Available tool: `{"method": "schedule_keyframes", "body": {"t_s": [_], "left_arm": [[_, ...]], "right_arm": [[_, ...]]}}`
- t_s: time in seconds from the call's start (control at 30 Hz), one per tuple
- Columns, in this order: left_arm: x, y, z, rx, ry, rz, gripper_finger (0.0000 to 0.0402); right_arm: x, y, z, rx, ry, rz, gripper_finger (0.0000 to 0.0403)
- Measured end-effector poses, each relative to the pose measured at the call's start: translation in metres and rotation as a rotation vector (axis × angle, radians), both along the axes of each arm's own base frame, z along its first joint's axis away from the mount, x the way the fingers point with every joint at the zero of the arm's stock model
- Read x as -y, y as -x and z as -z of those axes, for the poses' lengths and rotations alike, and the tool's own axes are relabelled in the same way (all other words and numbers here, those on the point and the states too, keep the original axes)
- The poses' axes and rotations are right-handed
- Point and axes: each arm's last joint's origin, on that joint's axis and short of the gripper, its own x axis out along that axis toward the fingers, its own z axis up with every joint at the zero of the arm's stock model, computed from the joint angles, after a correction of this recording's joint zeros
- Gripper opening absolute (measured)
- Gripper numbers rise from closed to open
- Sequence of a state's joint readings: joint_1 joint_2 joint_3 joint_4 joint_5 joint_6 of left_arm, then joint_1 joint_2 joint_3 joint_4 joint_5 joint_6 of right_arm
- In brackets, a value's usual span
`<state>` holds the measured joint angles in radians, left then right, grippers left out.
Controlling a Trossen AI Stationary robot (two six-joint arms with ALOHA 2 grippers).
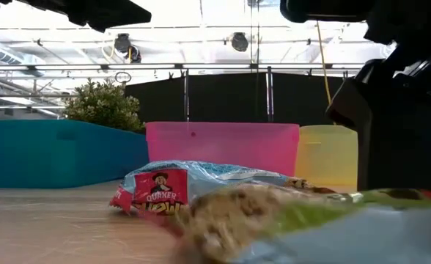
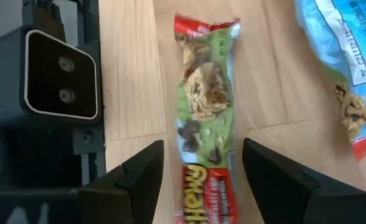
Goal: Pick and place Granola Bars by type
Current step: Put the red granola bar into the yellow bin
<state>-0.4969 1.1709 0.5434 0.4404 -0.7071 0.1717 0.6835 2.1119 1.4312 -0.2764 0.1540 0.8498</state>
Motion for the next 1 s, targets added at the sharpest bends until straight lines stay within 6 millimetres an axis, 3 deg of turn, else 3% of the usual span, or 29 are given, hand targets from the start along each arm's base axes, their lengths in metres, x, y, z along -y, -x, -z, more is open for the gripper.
{"method": "schedule_keyframes", "body": {"t_s": [0.3, 0.7, 1.0], "left_arm": [[0.000, 0.000, 0.000, 0.004, 0.024, -0.003, 0.0018], [0.000, 0.001, 0.004, -0.029, 0.018, -0.004, 0.0019], [0.000, 0.001, 0.004, -0.028, 0.027, -0.005, 0.0019]], "right_arm": [[0.009, 0.017, 0.010, -0.144, 0.173, -0.013, 0.0210], [0.002, 0.029, 0.013, -0.107, 0.397, -0.332, 0.0209], [-0.002, 0.026, 0.011, -0.062, 0.373, -0.335, 0.0149]]}}
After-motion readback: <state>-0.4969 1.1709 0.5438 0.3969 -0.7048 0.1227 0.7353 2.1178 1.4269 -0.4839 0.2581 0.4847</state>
